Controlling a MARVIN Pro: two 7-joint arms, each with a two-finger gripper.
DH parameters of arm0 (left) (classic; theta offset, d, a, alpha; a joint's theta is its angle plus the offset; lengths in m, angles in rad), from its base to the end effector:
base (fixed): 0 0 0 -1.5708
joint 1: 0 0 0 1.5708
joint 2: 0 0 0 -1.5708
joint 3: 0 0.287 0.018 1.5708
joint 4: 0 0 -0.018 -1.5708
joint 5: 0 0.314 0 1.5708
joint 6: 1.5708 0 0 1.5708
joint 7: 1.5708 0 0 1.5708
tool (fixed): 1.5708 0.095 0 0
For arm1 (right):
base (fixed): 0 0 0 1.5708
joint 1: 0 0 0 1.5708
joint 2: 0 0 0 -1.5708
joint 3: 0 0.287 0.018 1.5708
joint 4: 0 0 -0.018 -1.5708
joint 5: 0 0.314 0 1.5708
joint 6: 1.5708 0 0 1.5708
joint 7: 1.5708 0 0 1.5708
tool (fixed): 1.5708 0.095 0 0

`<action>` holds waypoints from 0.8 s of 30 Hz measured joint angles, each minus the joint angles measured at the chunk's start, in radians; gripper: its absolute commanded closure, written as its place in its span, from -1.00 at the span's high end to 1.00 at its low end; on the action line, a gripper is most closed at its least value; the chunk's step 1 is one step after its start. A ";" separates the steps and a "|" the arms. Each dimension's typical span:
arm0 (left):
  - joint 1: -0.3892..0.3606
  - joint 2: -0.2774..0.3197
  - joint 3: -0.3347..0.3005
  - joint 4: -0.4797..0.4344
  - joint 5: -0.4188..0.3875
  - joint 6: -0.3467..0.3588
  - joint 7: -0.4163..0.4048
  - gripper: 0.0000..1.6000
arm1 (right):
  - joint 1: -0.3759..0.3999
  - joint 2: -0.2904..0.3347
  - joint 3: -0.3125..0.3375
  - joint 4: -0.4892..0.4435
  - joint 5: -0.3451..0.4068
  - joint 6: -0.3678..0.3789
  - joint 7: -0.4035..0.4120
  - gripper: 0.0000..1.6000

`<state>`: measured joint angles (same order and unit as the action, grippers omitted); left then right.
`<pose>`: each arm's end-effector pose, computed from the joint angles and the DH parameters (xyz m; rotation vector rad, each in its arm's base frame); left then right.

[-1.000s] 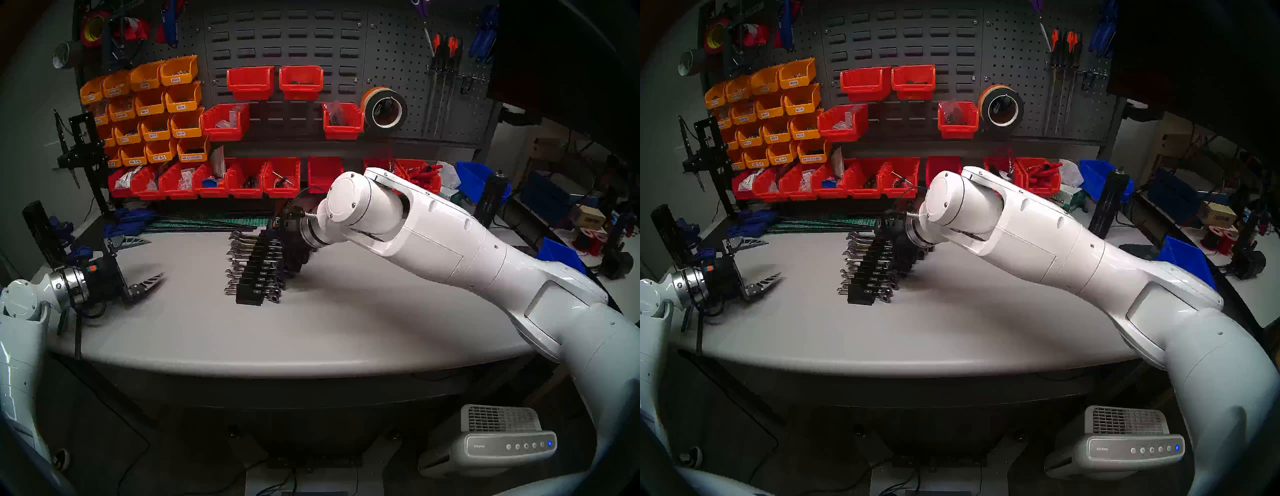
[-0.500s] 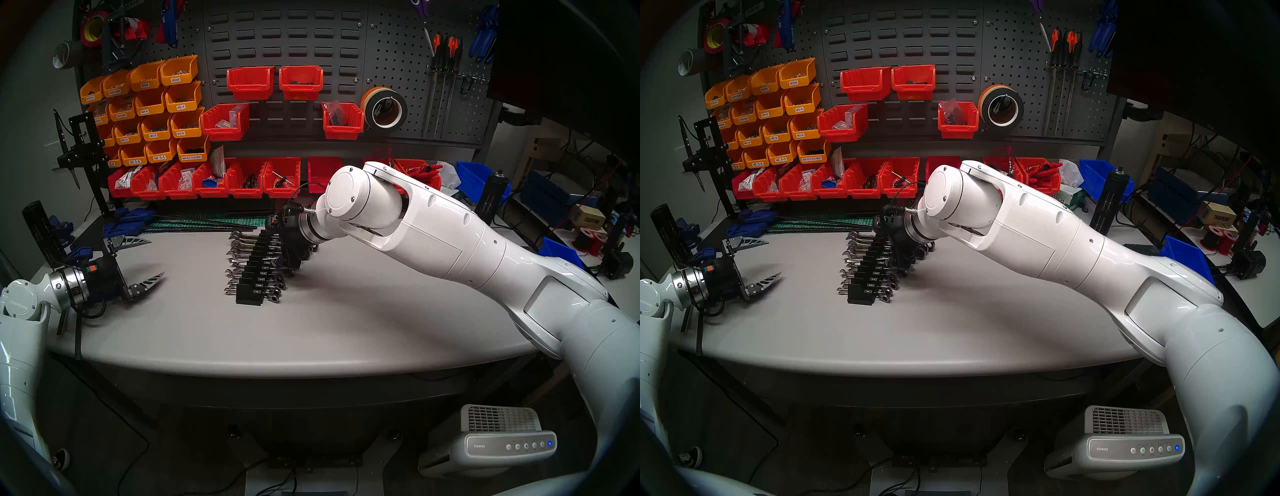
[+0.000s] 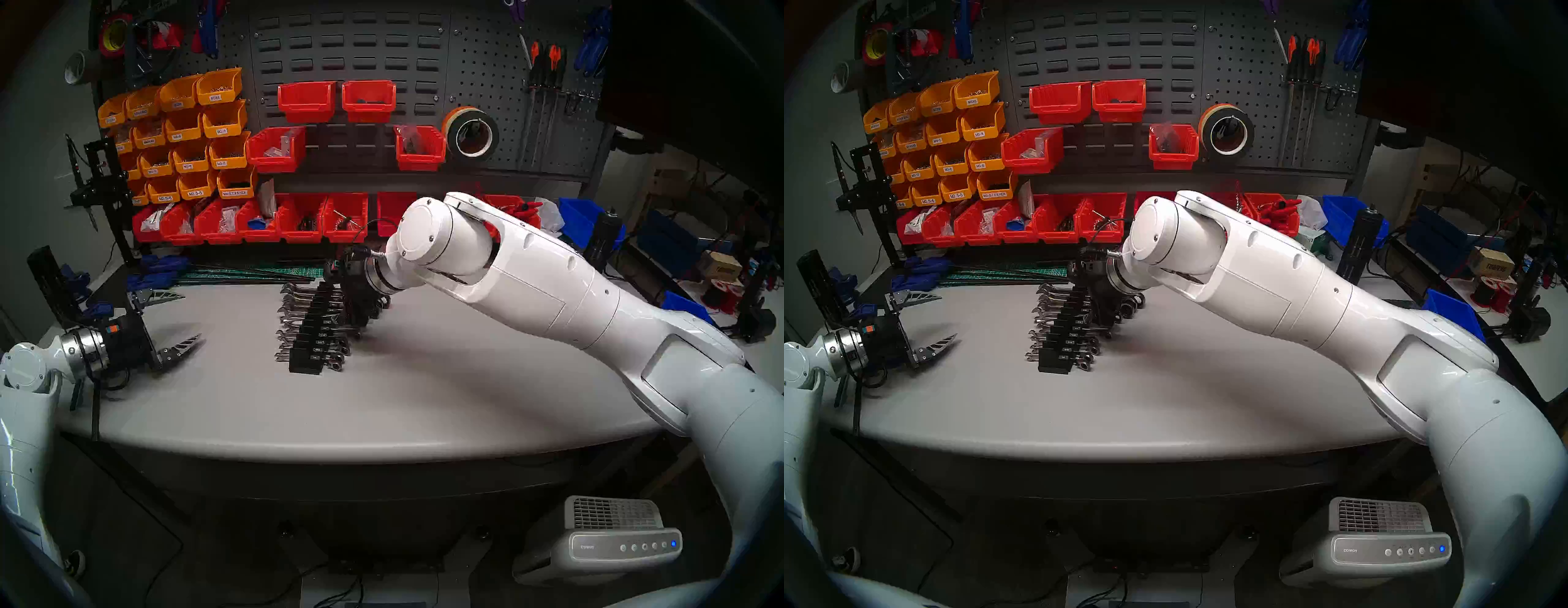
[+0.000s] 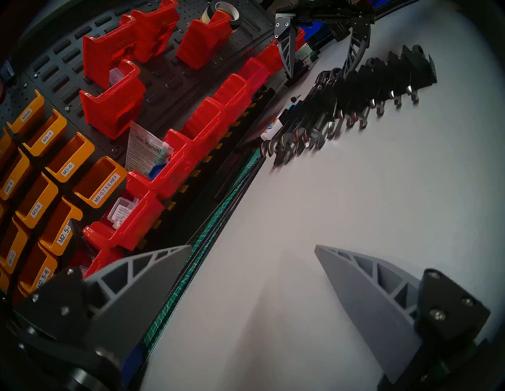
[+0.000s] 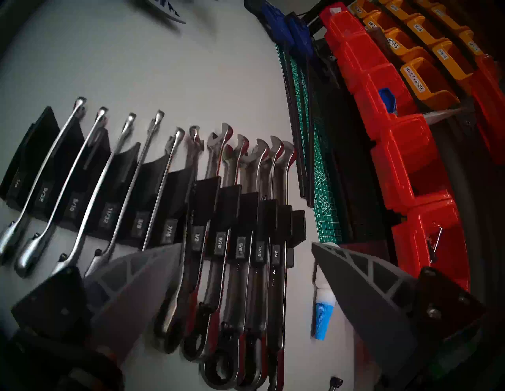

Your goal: Put the wrenches on the table into the correct slot in the case

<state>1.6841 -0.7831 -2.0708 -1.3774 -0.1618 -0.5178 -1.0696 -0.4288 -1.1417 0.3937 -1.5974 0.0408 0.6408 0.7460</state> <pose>0.3404 0.3152 -0.2016 -1.8136 1.5435 -1.8578 0.4587 0.2110 -0.1126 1.7502 2.2575 1.2769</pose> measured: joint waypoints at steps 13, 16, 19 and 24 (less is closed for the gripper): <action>0.000 0.000 0.000 0.000 0.000 0.000 0.000 1.00 | 0.000 -0.003 0.000 0.001 -0.001 0.000 0.003 1.00; 0.000 0.000 0.000 0.000 0.000 0.000 0.000 1.00 | 0.000 -0.003 0.000 0.000 -0.001 0.000 0.004 1.00; 0.000 0.000 0.000 0.000 0.000 0.000 0.000 1.00 | 0.000 -0.003 0.000 0.000 -0.001 0.000 0.004 1.00; 0.000 0.000 0.000 0.000 0.000 0.000 0.000 1.00 | 0.000 -0.002 0.000 0.000 -0.001 0.000 0.005 1.00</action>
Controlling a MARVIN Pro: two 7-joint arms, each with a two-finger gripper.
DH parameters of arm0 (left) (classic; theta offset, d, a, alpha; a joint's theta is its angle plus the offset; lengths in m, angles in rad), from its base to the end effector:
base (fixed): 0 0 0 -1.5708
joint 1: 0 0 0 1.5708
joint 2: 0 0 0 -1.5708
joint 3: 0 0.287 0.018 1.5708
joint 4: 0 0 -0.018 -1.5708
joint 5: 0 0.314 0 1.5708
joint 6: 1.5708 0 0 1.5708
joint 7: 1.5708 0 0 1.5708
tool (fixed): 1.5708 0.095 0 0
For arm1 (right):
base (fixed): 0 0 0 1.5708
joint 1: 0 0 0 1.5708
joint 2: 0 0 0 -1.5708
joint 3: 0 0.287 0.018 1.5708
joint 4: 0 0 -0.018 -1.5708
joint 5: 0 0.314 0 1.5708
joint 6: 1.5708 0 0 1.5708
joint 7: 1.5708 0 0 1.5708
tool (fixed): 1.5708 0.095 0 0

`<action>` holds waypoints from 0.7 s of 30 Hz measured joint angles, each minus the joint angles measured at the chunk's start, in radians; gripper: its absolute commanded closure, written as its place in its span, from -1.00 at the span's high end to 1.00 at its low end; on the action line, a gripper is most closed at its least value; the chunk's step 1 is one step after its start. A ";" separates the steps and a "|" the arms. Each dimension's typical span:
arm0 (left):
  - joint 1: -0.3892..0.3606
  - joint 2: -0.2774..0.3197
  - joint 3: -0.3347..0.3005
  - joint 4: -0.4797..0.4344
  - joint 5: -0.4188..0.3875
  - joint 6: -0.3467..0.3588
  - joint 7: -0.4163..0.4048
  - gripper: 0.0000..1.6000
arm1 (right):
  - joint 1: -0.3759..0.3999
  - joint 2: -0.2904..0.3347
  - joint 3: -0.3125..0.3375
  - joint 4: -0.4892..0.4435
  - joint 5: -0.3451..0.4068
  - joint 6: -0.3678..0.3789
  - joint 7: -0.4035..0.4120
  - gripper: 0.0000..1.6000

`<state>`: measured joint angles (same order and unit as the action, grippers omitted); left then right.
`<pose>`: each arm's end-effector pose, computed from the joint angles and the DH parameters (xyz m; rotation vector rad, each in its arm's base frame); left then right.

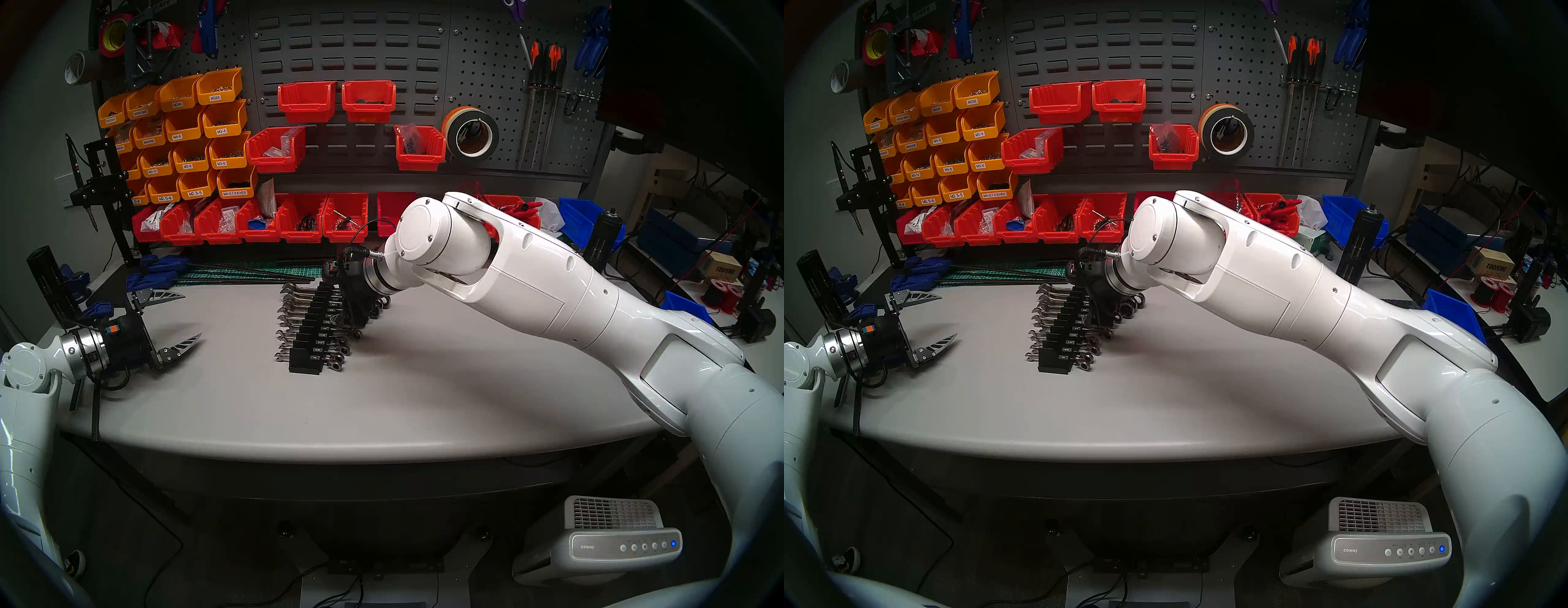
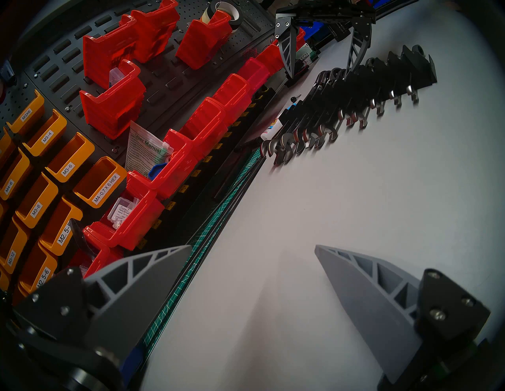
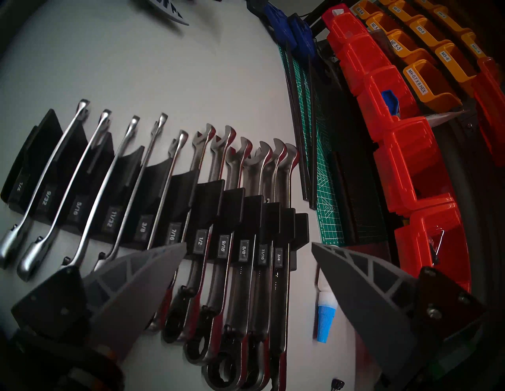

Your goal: Put the wrenches on the table into the correct slot in the case

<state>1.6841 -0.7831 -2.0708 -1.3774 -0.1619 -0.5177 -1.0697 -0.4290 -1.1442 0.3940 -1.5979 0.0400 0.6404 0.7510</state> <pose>0.3404 0.3152 -0.2016 -1.8137 1.5435 -1.8579 0.4578 0.2122 -0.1126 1.7486 2.2653 1.2749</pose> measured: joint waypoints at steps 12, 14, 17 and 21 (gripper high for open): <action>0.000 0.000 0.000 0.000 0.000 0.000 0.000 1.00 | 0.000 0.004 0.002 -0.005 -0.001 0.003 -0.001 1.00; 0.000 0.000 0.000 0.000 0.000 0.000 0.000 1.00 | 0.000 0.006 0.003 -0.007 -0.001 0.004 -0.001 1.00; 0.000 0.000 0.000 0.000 0.000 0.000 0.000 1.00 | 0.000 0.009 0.007 -0.009 -0.001 0.005 -0.002 1.00; 0.000 0.000 0.000 0.000 0.000 0.000 0.000 1.00 | 0.002 0.014 0.015 -0.014 -0.003 0.008 -0.005 1.00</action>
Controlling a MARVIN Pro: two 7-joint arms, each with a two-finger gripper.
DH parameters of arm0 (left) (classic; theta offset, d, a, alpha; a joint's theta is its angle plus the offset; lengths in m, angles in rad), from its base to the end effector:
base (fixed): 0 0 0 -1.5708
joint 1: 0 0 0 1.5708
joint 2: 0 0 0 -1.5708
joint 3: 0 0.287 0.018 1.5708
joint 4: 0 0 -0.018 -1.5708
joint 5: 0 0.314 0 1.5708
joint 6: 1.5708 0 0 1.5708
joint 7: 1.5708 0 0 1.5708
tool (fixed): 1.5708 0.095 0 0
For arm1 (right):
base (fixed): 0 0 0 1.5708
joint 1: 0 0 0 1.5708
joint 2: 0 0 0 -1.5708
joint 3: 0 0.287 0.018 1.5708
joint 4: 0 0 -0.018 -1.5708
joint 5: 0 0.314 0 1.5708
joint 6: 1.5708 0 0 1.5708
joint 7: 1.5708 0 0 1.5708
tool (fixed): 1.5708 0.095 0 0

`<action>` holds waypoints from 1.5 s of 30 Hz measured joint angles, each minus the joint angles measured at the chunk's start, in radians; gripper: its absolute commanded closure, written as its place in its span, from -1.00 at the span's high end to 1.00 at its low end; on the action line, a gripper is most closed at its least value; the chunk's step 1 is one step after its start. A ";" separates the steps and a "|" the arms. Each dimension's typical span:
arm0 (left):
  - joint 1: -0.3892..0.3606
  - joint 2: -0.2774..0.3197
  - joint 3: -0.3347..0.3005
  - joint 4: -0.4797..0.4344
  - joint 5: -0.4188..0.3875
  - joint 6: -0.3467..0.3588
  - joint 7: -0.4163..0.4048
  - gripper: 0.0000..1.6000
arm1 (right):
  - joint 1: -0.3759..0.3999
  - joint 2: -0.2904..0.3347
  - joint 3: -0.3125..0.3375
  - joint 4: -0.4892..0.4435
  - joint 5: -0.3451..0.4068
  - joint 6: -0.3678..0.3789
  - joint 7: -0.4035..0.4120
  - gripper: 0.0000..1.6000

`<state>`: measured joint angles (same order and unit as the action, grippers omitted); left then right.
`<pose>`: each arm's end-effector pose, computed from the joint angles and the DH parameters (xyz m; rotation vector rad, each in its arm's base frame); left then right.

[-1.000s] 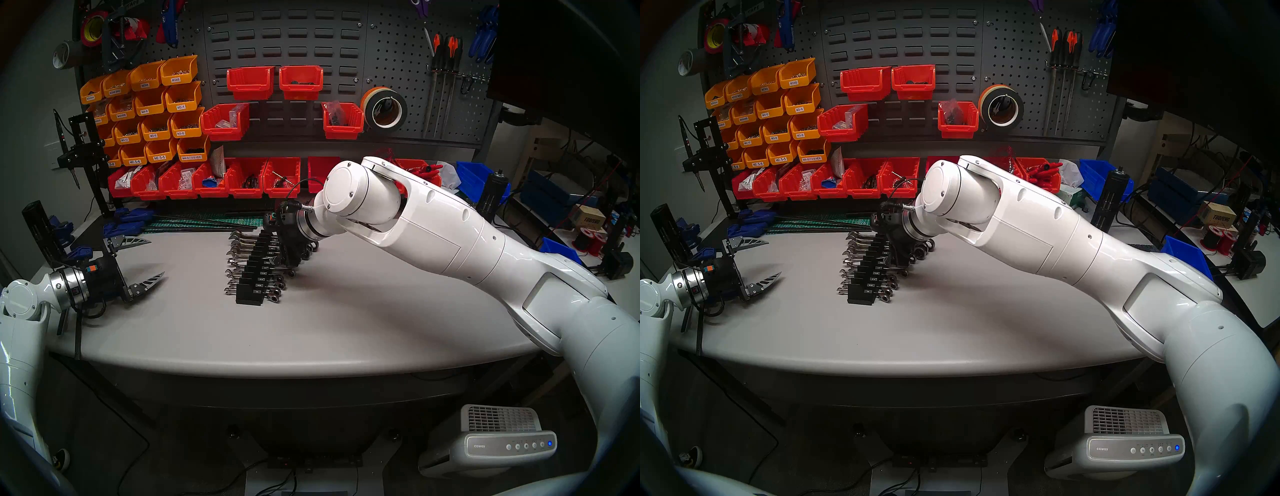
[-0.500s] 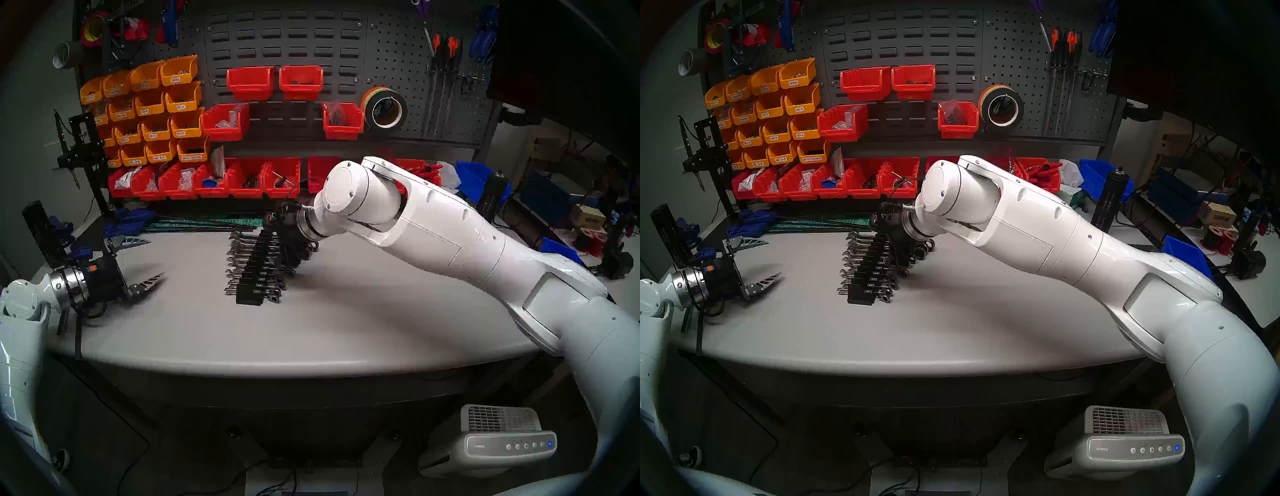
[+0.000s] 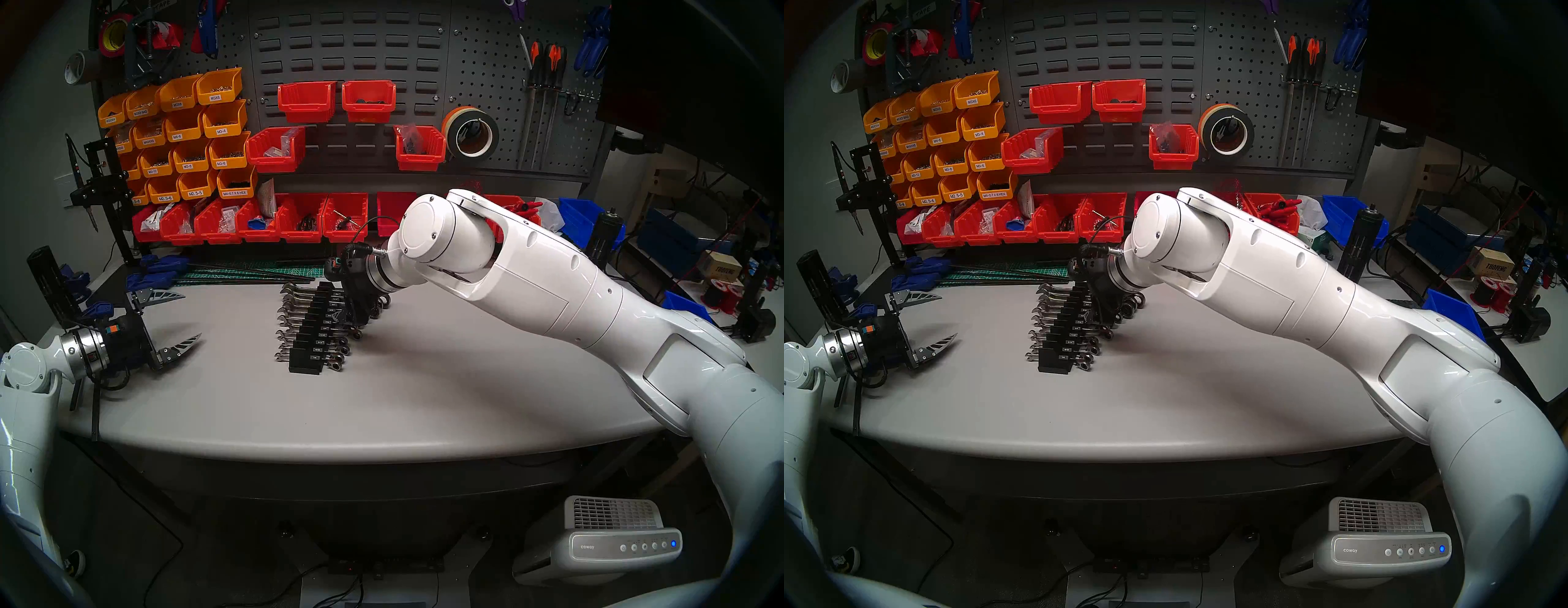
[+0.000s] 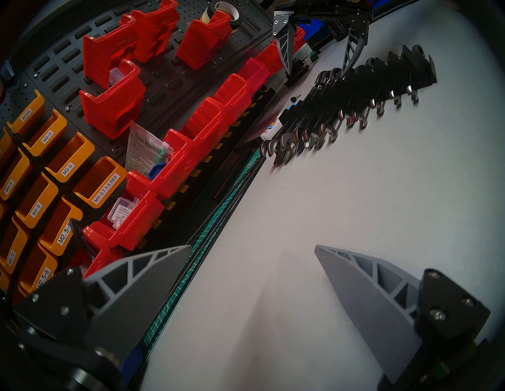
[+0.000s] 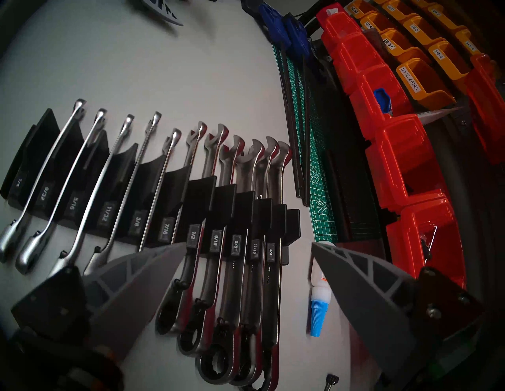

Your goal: Put the wrenches on the table into the correct slot in the case

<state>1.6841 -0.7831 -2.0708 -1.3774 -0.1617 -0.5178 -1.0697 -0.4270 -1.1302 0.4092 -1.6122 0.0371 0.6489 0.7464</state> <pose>0.3404 0.3152 -0.2016 -1.8136 1.5437 -1.8577 0.4593 0.2066 -0.1052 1.7482 2.2362 1.2927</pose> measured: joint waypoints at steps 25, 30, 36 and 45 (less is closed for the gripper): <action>0.000 0.000 0.000 0.000 0.000 0.000 0.000 1.00 | 0.048 0.024 0.099 -0.058 -0.025 0.056 -0.045 1.00; 0.000 0.000 0.000 0.000 0.000 0.000 0.000 1.00 | 0.045 0.044 0.126 -0.091 -0.026 0.086 -0.064 1.00; 0.000 0.000 0.000 0.000 0.000 0.000 0.000 1.00 | 0.035 0.069 0.159 -0.135 -0.025 0.123 -0.092 1.00; 0.000 0.000 0.000 0.000 0.000 0.000 0.000 1.00 | -0.036 0.092 0.235 -0.208 -0.009 0.196 -0.180 1.00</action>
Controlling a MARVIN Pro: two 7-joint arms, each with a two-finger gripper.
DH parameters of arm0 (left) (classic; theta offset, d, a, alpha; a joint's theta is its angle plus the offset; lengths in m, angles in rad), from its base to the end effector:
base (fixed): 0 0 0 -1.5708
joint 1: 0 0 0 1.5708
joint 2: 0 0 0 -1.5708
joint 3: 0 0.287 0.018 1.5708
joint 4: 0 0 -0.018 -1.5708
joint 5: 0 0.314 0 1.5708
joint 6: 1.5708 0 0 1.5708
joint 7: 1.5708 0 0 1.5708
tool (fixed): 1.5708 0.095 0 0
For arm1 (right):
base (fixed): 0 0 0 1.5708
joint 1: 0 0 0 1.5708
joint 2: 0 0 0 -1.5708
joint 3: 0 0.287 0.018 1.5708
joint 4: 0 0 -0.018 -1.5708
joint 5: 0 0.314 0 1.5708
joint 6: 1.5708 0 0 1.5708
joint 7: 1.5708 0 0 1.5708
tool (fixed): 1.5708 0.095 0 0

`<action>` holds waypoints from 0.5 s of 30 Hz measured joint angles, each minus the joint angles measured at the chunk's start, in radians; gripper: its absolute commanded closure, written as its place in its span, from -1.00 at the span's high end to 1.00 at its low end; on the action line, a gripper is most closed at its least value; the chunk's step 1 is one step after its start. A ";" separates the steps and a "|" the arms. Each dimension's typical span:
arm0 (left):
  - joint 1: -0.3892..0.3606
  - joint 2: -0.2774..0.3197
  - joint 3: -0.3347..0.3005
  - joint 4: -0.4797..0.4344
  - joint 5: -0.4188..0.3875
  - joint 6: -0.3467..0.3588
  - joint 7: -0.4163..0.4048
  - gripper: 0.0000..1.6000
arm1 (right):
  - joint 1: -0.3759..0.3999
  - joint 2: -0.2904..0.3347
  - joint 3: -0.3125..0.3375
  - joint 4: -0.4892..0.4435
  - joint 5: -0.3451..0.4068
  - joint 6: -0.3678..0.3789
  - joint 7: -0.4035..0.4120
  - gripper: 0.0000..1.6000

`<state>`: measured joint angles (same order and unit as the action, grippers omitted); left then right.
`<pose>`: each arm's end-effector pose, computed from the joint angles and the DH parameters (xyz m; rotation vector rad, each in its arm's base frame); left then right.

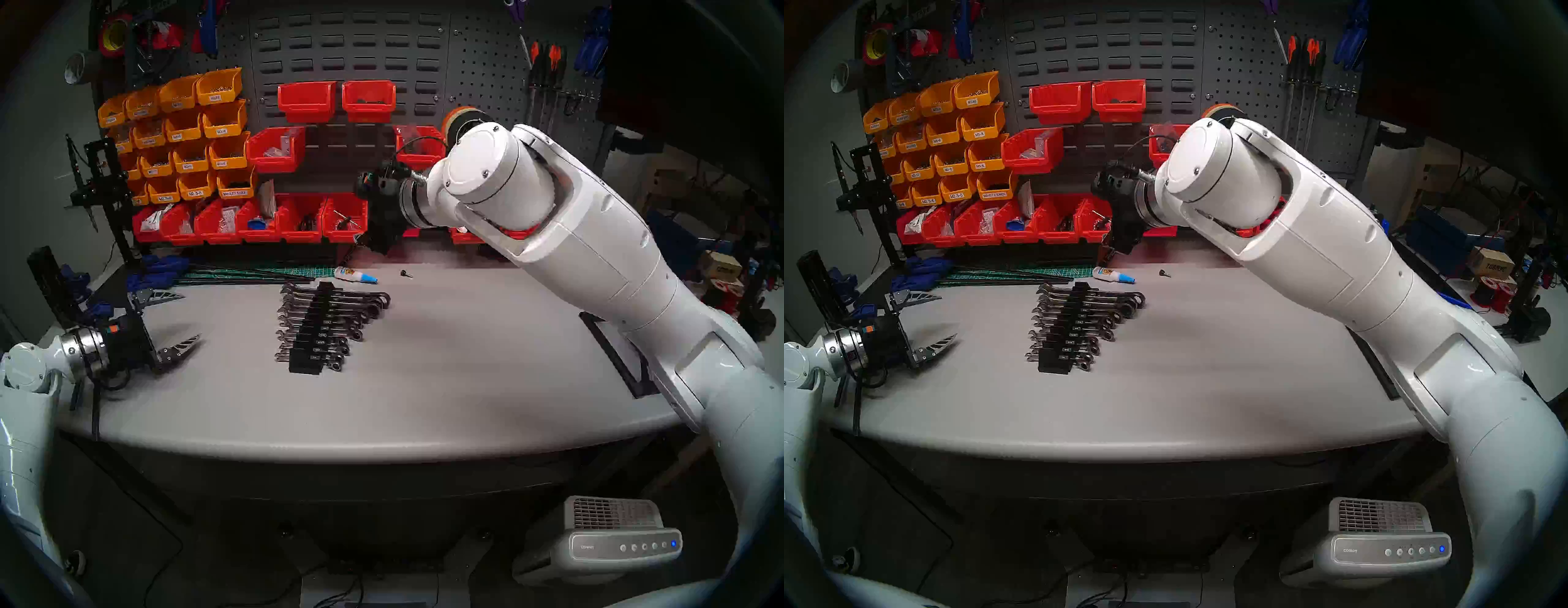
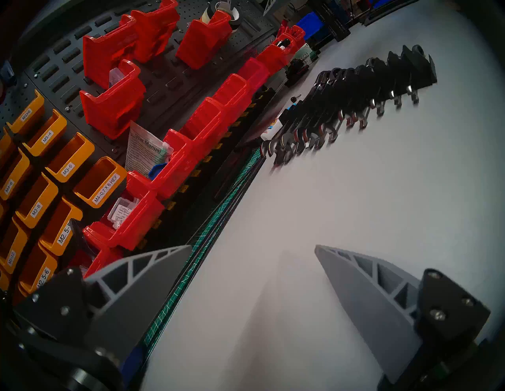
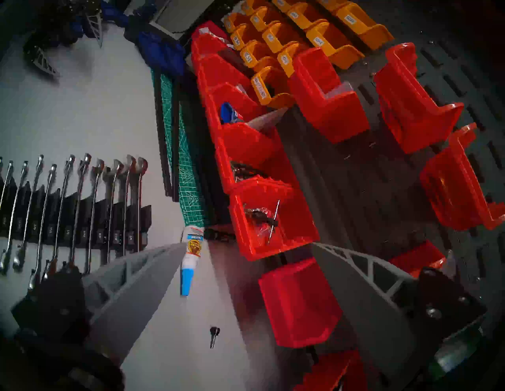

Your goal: Put the wrenches on the table into the correct slot in the case

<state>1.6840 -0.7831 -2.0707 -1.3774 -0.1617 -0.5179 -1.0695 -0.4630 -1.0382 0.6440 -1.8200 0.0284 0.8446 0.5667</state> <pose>0.3405 0.3152 -0.2016 -1.8134 1.5436 -1.8578 0.4521 0.1605 -0.0092 1.7624 1.7593 1.6058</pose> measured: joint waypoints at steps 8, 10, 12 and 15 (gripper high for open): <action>0.000 0.000 0.000 0.000 0.000 0.000 0.000 1.00 | -0.094 -0.016 0.068 -0.045 0.038 0.045 -0.109 1.00; 0.000 0.000 0.000 0.000 0.000 0.000 0.000 1.00 | -0.118 -0.025 0.084 -0.055 0.045 0.054 -0.137 1.00; 0.000 0.000 0.000 0.000 0.000 0.000 0.000 1.00 | -0.132 -0.030 0.093 -0.059 0.049 0.058 -0.155 1.00; 0.000 0.000 0.000 0.000 0.000 0.000 0.000 1.00 | -0.171 -0.047 0.116 -0.069 0.061 0.066 -0.204 1.00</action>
<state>1.6840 -0.7831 -2.0708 -1.3774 -0.1618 -0.5177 -1.0697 -0.6336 -1.0854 0.7602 -1.8886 0.0898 0.9107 0.3631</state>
